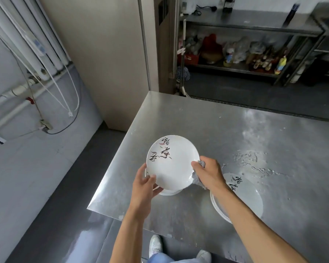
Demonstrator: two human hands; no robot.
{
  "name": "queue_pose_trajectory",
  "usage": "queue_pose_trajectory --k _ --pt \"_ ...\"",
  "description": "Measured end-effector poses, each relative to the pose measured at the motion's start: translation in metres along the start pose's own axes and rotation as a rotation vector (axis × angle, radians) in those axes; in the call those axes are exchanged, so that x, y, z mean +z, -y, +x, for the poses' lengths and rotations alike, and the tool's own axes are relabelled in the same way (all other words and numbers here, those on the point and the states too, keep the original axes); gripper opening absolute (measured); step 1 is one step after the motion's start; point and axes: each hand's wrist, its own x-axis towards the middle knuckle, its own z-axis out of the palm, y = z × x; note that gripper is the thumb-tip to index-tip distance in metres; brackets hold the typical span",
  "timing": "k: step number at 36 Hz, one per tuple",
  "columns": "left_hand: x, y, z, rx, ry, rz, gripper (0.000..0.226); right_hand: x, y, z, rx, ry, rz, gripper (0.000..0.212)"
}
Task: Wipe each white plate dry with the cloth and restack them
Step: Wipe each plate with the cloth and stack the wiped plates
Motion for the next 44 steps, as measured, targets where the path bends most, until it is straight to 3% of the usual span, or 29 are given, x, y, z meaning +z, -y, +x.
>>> queue_pose_trajectory --k 6,9,12,17,27,44 --pt "0.026 0.006 -0.001 0.009 0.085 0.037 0.056 -0.035 -0.018 -0.007 0.135 0.013 -0.143 0.029" --pt "0.045 0.01 -0.003 -0.024 0.127 0.068 0.052 -0.057 -0.029 -0.015 0.143 -0.017 -0.232 0.011" --pt "0.066 0.017 -0.006 -0.059 0.186 0.117 0.05 -0.081 -0.046 -0.026 0.173 -0.071 -0.287 0.006" --pt "0.099 0.035 -0.014 -0.109 0.301 0.229 0.052 -0.111 -0.077 -0.043 0.298 -0.18 -0.318 0.02" --pt "0.143 0.063 -0.023 -0.119 0.502 0.419 0.061 -0.147 -0.127 -0.067 0.543 -0.189 -0.263 0.011" --pt "0.16 0.099 0.006 -0.178 0.364 0.502 0.061 -0.149 -0.163 -0.065 0.565 -0.188 -0.251 0.006"
